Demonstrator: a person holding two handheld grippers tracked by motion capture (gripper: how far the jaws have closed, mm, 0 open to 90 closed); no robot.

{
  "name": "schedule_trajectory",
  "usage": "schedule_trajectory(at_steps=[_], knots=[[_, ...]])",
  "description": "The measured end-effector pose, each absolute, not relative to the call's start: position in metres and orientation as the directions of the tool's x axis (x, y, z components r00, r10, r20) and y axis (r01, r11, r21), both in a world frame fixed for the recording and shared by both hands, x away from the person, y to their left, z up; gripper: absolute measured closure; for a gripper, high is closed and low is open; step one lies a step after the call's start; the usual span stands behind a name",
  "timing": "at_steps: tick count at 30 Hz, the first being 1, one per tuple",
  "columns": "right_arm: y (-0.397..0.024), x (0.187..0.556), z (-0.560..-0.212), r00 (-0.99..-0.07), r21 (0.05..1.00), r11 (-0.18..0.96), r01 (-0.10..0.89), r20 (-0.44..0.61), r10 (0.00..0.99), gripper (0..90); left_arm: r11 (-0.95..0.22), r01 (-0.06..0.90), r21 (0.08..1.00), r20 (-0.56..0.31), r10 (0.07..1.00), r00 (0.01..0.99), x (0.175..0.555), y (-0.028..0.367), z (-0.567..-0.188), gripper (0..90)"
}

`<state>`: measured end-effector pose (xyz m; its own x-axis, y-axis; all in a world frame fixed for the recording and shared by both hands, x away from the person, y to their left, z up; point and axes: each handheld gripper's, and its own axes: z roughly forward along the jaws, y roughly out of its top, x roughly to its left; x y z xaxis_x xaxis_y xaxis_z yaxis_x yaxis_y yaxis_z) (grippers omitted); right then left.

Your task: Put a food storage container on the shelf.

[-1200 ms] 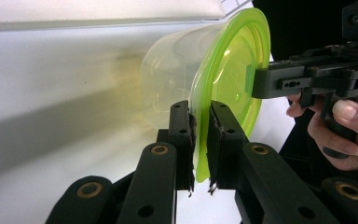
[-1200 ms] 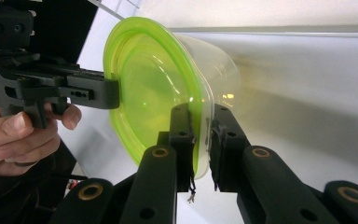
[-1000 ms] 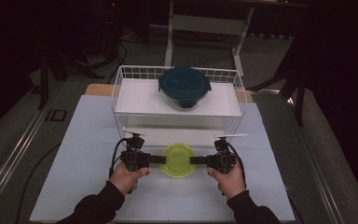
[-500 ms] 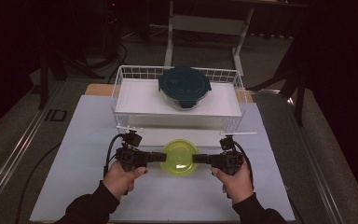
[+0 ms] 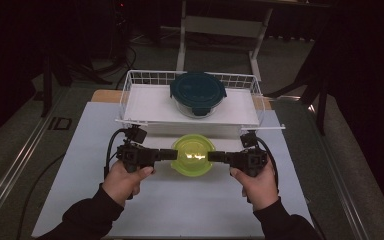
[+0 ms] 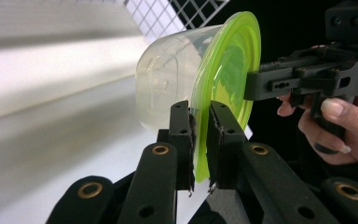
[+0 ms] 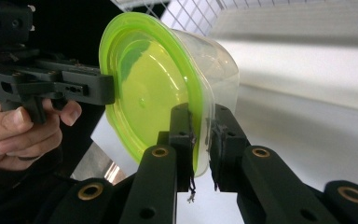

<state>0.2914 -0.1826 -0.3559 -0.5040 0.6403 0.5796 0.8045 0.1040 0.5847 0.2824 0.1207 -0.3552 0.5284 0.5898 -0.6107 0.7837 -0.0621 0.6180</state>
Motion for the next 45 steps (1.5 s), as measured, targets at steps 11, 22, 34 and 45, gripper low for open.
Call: schedule_trajectory(at_steps=[11, 22, 34, 45], knots=[[-0.177, 0.31, -0.31, -0.538, 0.638, 0.098, 0.764, 0.545, 0.643, 80.5, -0.021, 0.762, 0.648, -0.617, 0.571, 0.541, 0.3, 0.127, -0.317, 81.0], [-0.177, 0.341, -0.261, -0.546, 0.672, 0.072, 0.737, 0.529, 0.649, 80.5, -0.004, 0.724, 0.69, -0.583, 0.591, 0.558, 0.33, 0.125, -0.268, 81.2], [-0.179, 0.376, -0.234, -0.521, 0.685, 0.037, 0.727, 0.517, 0.679, 80.4, 0.01, 0.706, 0.708, -0.569, 0.601, 0.562, 0.367, 0.118, -0.244, 81.3], [-0.179, 0.402, -0.229, -0.478, 0.662, 0.032, 0.749, 0.506, 0.718, 80.1, 0.035, 0.726, 0.687, -0.597, 0.596, 0.537, 0.392, 0.114, -0.247, 81.1]])
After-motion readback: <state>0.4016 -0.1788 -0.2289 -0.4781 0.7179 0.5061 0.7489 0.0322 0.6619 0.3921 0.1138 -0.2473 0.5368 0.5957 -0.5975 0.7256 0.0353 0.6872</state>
